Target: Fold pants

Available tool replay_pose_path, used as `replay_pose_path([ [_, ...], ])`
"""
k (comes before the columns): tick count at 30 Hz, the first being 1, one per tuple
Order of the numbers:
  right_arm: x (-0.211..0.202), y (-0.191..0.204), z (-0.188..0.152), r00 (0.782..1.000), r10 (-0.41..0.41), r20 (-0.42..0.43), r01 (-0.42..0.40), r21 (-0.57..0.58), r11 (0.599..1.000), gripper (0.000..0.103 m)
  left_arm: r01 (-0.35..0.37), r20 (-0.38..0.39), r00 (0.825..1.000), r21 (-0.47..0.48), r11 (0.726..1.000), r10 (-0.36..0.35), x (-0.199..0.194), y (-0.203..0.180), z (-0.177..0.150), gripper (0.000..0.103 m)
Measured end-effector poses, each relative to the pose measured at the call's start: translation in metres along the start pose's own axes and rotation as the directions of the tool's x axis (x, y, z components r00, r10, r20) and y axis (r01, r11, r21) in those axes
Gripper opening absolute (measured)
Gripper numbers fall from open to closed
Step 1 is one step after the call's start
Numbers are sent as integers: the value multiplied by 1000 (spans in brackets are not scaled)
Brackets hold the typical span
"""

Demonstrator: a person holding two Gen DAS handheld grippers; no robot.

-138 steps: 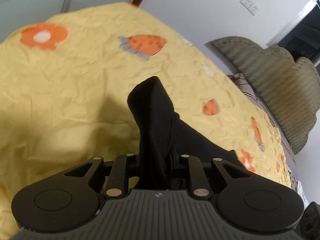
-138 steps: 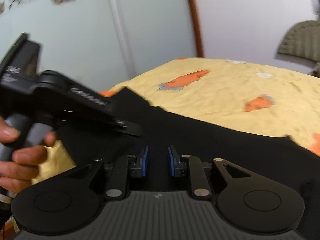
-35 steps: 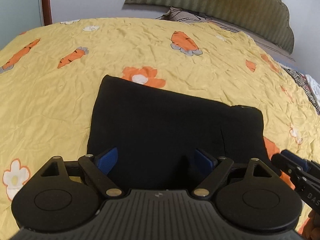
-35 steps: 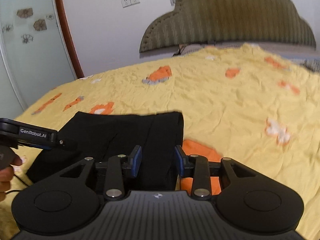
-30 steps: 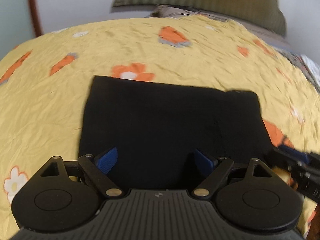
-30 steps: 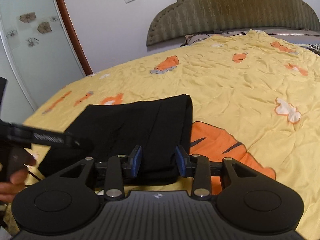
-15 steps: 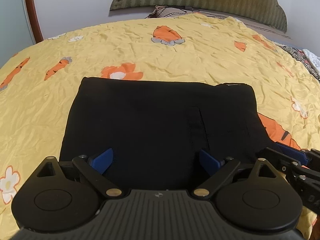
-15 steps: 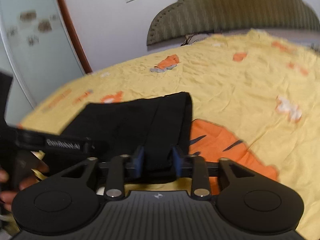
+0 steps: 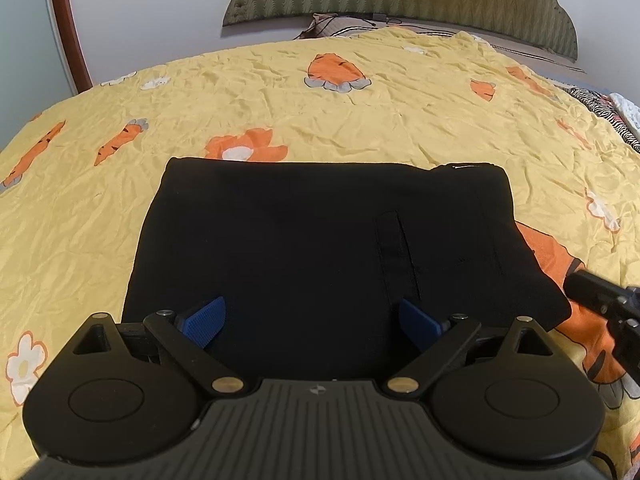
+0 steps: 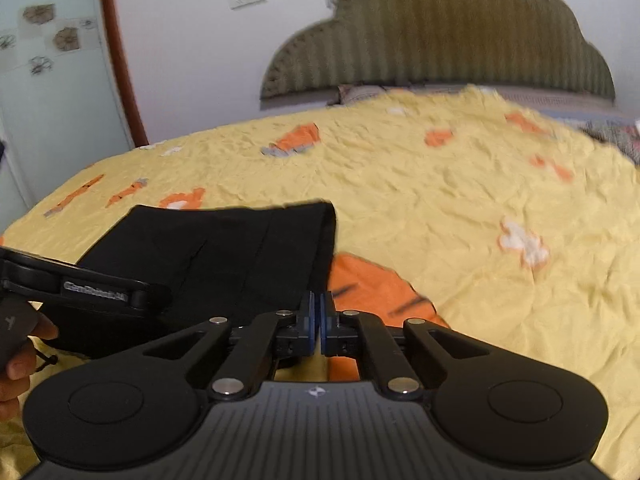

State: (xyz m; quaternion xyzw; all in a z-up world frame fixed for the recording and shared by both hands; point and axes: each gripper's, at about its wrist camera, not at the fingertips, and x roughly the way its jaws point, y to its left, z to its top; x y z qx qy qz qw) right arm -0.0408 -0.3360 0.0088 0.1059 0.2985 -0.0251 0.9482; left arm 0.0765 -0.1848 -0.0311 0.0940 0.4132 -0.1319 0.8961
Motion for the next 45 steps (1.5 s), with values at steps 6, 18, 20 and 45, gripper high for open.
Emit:
replay_pose_path([
  [6,17,31,9,997,74,-22,-75,-78,994,3,1,-1,1000,0,1000,-1,0,0,0,97],
  [18,24,32,11,998,14,-67,-22,-126,992,4,-27,5,1000,-69,997,28,-13,49,2,96],
  [20,33,35,21,998,34,-61,-40,-108,993,4,-48,-16,999,-90,995,47,-6,56,5,95],
  [45,119,66,50,993,-28,-112,11,-148,989,25,-68,-25,997,-37,997,67,14,61,10,96],
])
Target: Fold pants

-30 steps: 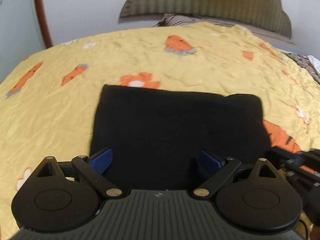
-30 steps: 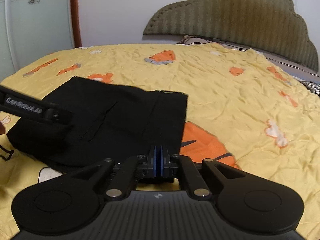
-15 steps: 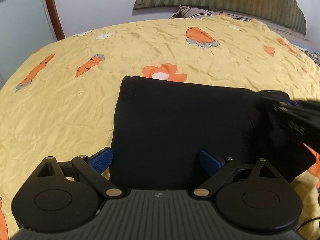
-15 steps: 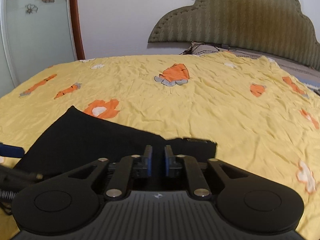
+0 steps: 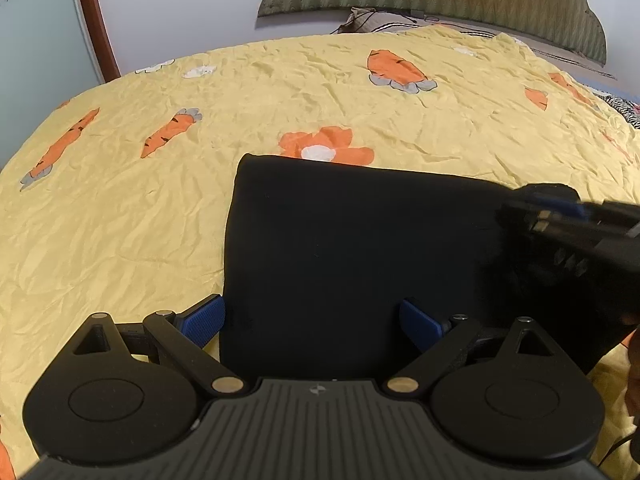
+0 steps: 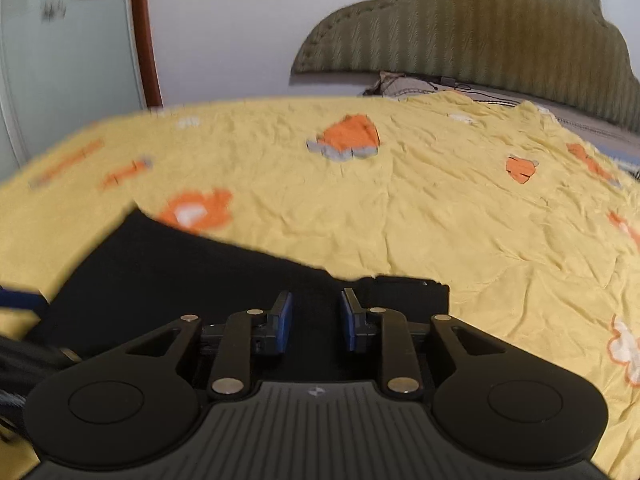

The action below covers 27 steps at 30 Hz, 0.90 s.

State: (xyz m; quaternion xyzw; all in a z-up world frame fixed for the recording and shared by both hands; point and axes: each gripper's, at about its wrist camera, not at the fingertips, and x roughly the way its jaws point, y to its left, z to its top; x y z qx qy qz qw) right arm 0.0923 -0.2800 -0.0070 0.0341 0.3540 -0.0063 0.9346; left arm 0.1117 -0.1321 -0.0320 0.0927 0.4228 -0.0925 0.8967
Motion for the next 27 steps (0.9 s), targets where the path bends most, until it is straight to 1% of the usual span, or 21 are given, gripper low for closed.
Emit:
replay_pose_path([
  [3,-3,1,3,1000,-13,9,13,32,999,25,12,4,1000,-2,1000,-12,-1,2,-2,96],
  [5,-13,7,8,999,-15,48,13,42,999,26,20,6,1000,-5,1000,-20,-2,5,-3,96],
  [7,-20,15,14,997,28,73,-31,36,999,26,32,3,999,-19,999,-32,-2,9,-4,96],
  [8,-22,20,19,995,70,75,-72,35,997,26,38,0,999,-27,999,-38,-2,11,-5,96],
  [10,-18,29,27,986,157,60,-160,34,987,26,57,-5,998,-35,998,-57,-4,17,-7,96],
  [12,-8,43,35,975,221,33,-222,26,975,26,67,-16,998,-23,998,-67,-7,23,-11,96],
  [14,8,65,46,966,259,-10,-260,-32,965,26,77,-18,997,-15,997,-78,-13,30,-17,96],
  [16,27,90,56,960,276,-46,-280,-94,955,26,90,-21,996,-9,996,-90,-18,39,-24,97],
  [18,51,114,63,951,299,-82,-307,-119,944,26,108,-27,994,-12,994,-108,-24,49,-30,97],
  [19,63,124,66,949,300,-102,-312,-131,941,25,113,-28,993,-22,993,-113,-27,56,-32,97],
  [21,88,140,68,960,246,-132,-267,-173,948,25,105,-27,994,-51,993,-107,-32,72,-34,97],
  [22,96,144,70,964,231,-128,-252,-180,951,25,100,-25,995,-68,993,-101,-35,81,-35,97],
  [24,95,143,75,966,226,-122,-244,-152,958,26,71,-25,997,-108,992,-74,-39,97,-34,94],
  [26,72,139,75,972,224,-73,-233,-152,960,26,44,-21,999,-150,988,-48,-41,112,-32,93],
  [27,59,136,72,973,225,-50,-230,-159,960,26,43,-21,999,-171,984,-48,-42,118,-31,93],
])
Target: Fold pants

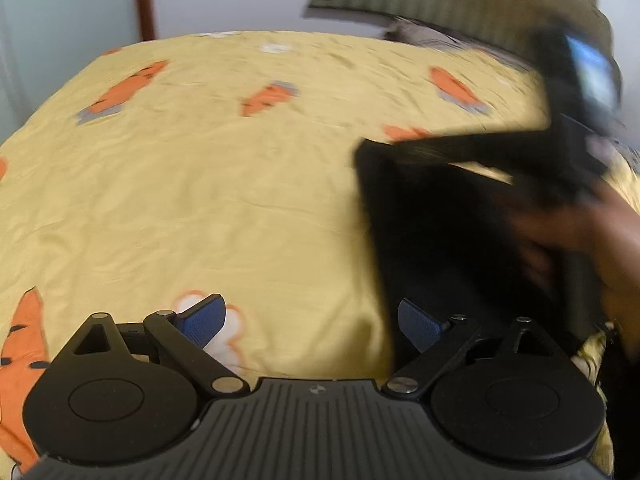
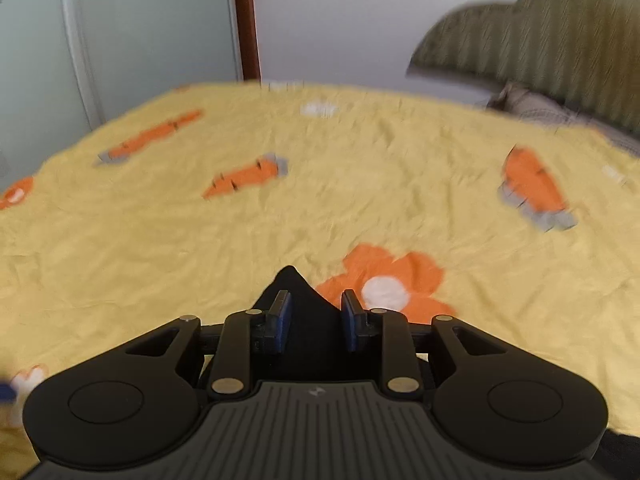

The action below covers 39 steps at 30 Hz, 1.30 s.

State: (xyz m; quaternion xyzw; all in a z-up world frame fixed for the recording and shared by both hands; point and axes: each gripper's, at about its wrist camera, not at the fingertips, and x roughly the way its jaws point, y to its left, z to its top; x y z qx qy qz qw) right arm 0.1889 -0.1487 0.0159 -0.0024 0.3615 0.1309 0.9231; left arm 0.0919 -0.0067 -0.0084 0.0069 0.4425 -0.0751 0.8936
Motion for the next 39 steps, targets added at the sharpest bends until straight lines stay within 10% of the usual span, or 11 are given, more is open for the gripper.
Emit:
replay_pose_path([
  [8,-67,29,-73,997,59,-52,-64,-107,992,26,68,-31,997,-124,990,-72,-1,20,11,92],
  [12,-105,52,-100,996,-80,32,85,-193,978,27,34,-8,999,-129,991,-36,-16,32,6,94],
  [17,-135,68,-130,984,169,57,-167,-47,985,27,0,-31,1000,-84,996,-2,-22,41,-1,94],
  [22,-120,83,-146,982,180,54,-181,9,983,28,-65,22,998,66,996,64,-32,37,-9,94],
  [28,-115,103,-147,991,84,105,-74,-94,993,35,179,-46,982,-79,981,-183,-26,42,9,95],
  [34,-98,118,-149,991,11,130,9,-153,988,45,247,-176,938,-269,931,-300,28,27,18,96],
  [39,-100,109,-152,989,32,148,-11,-141,990,13,274,-223,909,-313,909,-351,57,11,22,95],
])
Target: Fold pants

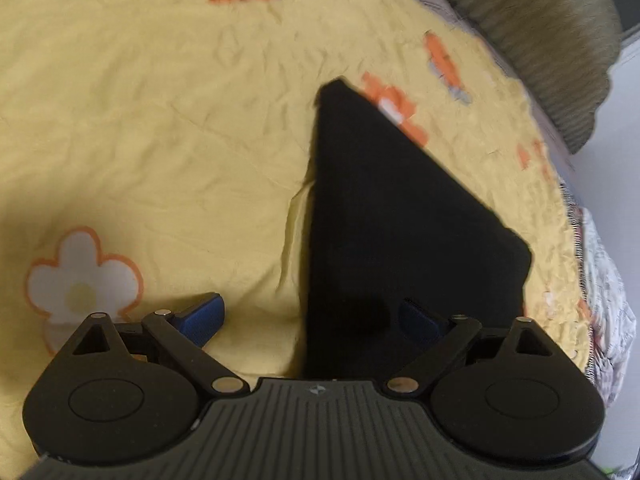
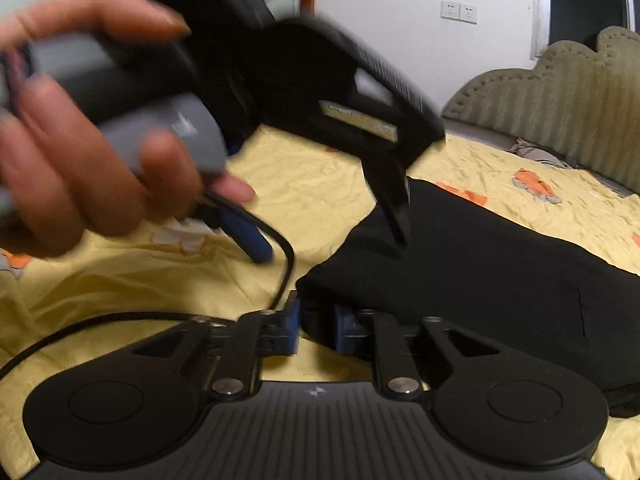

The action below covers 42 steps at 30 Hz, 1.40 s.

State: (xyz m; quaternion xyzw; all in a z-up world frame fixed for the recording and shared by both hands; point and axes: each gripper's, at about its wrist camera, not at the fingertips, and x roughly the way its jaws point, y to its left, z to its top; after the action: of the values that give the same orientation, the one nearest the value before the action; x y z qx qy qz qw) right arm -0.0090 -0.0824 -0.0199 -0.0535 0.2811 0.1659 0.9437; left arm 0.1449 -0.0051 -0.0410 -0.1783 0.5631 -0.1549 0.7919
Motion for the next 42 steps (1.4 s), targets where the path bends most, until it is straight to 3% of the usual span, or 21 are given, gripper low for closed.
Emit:
replay_pose_path([
  [4,-5,-8,-4,999,50,2,-50,-33,998,10,-24,18,1000,63,998,23,6,-16,-3,72],
  [6,-6,-12,-4,997,76,8,-76,-32,997,10,-32,39,999,87,996,29,5,-20,-7,42],
  [11,-12,-25,-5,987,158,35,-159,20,987,9,16,56,998,28,999,-18,-2,-12,-8,22],
  [17,-19,-19,-1,975,216,47,-216,0,976,9,-9,142,990,38,999,3,-23,-5,-24,18],
  [24,-27,11,3,942,334,42,-334,2,942,9,-105,206,974,48,993,93,-61,16,-49,18],
  [26,-23,16,2,942,335,18,-335,17,942,13,-133,205,972,73,988,116,-59,17,-50,19],
  [28,-21,16,0,948,316,-46,-317,-7,948,14,-162,175,974,91,983,144,-53,15,-47,27],
  [29,-27,13,0,951,300,-75,-303,-32,953,14,-166,182,972,84,983,148,-57,15,-46,39],
  [30,-39,6,-1,954,287,-81,-292,-53,955,14,-186,212,964,99,978,162,-63,11,-46,41],
  [31,-56,-8,-2,959,276,-63,-280,-57,958,14,-231,257,947,124,965,193,-70,7,-48,43],
  [33,-85,-50,1,968,249,-7,-249,11,968,14,-314,350,906,174,933,239,-81,-6,-48,67],
  [34,-93,-76,6,980,197,20,-198,76,977,14,-325,379,896,202,924,232,-83,-14,-46,73],
  [35,-96,-103,12,991,127,39,-131,149,980,14,-319,390,895,228,920,214,-83,-23,-44,81],
  [37,-82,-154,24,999,6,34,-15,268,963,15,-302,390,902,266,915,185,-76,-44,-39,81],
  [39,-61,-197,24,997,-70,-19,71,399,914,15,-291,377,913,331,898,157,-61,-66,-39,83],
  [40,-52,-216,20,996,-82,-35,89,471,878,16,-307,367,915,362,880,167,-50,-77,-39,83],
  [42,-38,-242,10,999,-36,-24,43,581,813,17,-349,372,908,413,841,194,-33,-96,-43,83],
])
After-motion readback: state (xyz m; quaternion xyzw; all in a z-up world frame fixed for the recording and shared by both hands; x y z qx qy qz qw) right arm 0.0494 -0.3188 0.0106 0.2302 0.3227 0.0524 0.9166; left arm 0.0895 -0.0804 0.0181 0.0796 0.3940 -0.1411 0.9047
